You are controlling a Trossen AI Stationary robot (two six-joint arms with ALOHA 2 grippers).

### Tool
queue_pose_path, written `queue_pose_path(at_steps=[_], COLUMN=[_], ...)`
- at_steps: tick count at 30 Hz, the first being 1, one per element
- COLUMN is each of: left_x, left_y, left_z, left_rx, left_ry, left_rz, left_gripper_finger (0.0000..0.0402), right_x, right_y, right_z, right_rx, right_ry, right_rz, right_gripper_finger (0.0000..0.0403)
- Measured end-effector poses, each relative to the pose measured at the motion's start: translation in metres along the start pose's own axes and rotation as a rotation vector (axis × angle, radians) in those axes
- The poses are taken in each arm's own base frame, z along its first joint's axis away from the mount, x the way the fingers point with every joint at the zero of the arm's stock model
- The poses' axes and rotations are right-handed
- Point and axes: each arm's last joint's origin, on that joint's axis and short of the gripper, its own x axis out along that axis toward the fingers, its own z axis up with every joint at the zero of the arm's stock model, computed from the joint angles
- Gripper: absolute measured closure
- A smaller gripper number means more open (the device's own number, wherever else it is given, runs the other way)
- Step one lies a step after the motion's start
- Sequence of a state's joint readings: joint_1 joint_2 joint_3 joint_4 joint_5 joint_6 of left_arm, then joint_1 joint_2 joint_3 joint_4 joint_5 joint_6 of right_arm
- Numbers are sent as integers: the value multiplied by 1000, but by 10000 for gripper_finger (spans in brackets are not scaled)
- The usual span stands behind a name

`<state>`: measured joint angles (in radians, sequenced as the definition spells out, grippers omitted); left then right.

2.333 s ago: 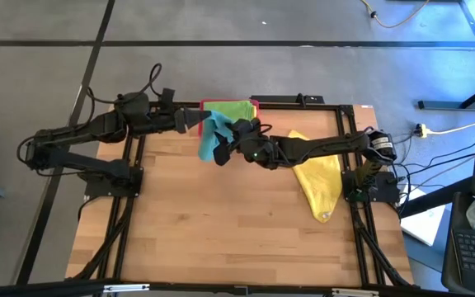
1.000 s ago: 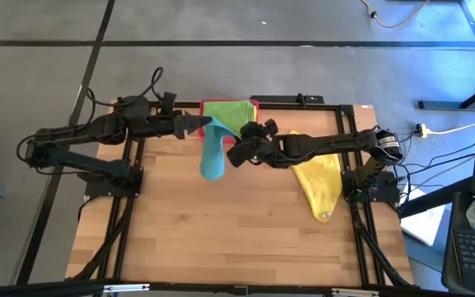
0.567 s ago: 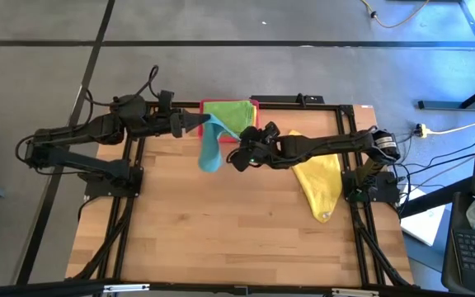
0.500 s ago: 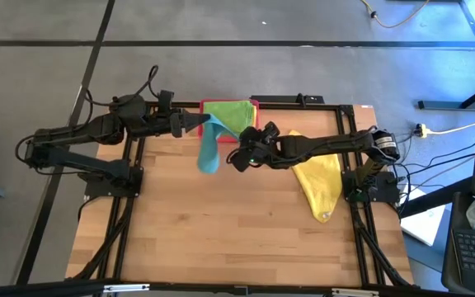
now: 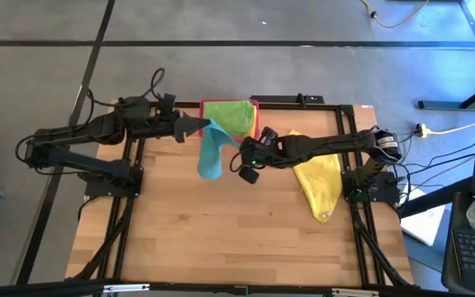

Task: Fold microfiber towels
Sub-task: Fold the blue microfiber cloth

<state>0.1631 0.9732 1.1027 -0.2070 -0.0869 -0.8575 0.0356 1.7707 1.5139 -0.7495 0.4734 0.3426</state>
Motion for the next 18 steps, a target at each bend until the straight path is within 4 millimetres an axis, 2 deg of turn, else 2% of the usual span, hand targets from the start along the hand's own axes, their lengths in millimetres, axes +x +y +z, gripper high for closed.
queue_pose_path(at_steps=[7,12,18], left_x=[-3,-2,-2], left_y=[18,28,34], left_z=[-8,-2,5], left_rx=[122,183,192], left_ry=[113,76,56], left_rz=[160,253,278], left_gripper_finger=[401,401,401], right_x=[-29,-42,-70], right_y=[-23,-43,-68], right_z=[-1,6,11], right_rx=[-184,-304,-331], right_ry=[10,-28,-91], right_rz=[-68,-112,-140], right_gripper_finger=[399,398,400])
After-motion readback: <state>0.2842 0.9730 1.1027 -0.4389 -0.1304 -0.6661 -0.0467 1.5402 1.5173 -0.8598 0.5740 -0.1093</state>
